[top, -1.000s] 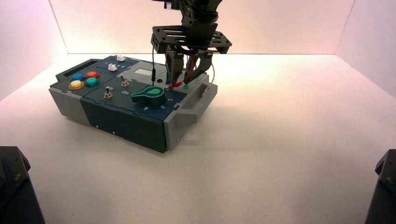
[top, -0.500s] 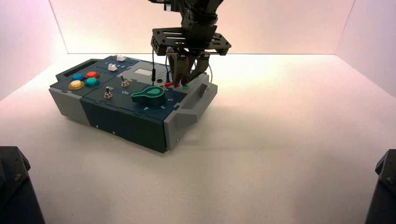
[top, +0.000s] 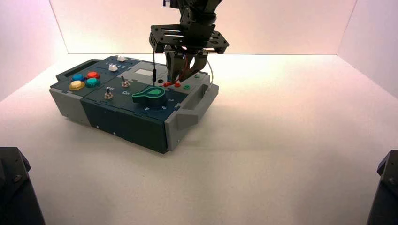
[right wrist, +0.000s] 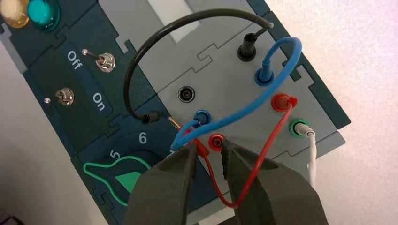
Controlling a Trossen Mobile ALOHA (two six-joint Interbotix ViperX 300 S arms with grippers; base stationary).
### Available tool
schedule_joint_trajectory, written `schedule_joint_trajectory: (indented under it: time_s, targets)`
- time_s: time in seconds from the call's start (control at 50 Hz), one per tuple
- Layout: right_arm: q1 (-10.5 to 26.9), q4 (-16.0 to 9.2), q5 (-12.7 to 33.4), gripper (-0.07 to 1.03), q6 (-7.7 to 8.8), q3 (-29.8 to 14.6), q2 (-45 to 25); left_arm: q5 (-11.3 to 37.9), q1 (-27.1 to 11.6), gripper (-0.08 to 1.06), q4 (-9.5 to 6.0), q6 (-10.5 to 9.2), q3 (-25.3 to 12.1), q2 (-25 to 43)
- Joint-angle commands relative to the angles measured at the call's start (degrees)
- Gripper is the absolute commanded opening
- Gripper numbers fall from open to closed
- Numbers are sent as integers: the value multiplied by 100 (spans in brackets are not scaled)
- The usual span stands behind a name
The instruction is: Insert the red wire.
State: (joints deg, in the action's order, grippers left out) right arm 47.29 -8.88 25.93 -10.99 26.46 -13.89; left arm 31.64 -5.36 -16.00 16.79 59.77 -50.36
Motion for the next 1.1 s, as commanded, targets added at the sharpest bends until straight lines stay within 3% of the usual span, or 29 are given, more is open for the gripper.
schedule_joint_trajectory:
  time_s: [0.02, 0.44, 0.7, 1.1]
  targets:
    - [35, -18, -79, 31, 9, -158, 70, -53, 9, 17, 9, 9, -176, 18]
    - [26, -18, -105, 25, 9, -141, 62, -53, 9, 17, 0, 9, -176, 26]
    - [35, -18, -62, 11, 9, -114, 62, -53, 9, 17, 0, 9, -193, 26]
    - [18, -9, 97, -2, 18, -114, 237, -53, 9, 17, 9, 26, -193, 26]
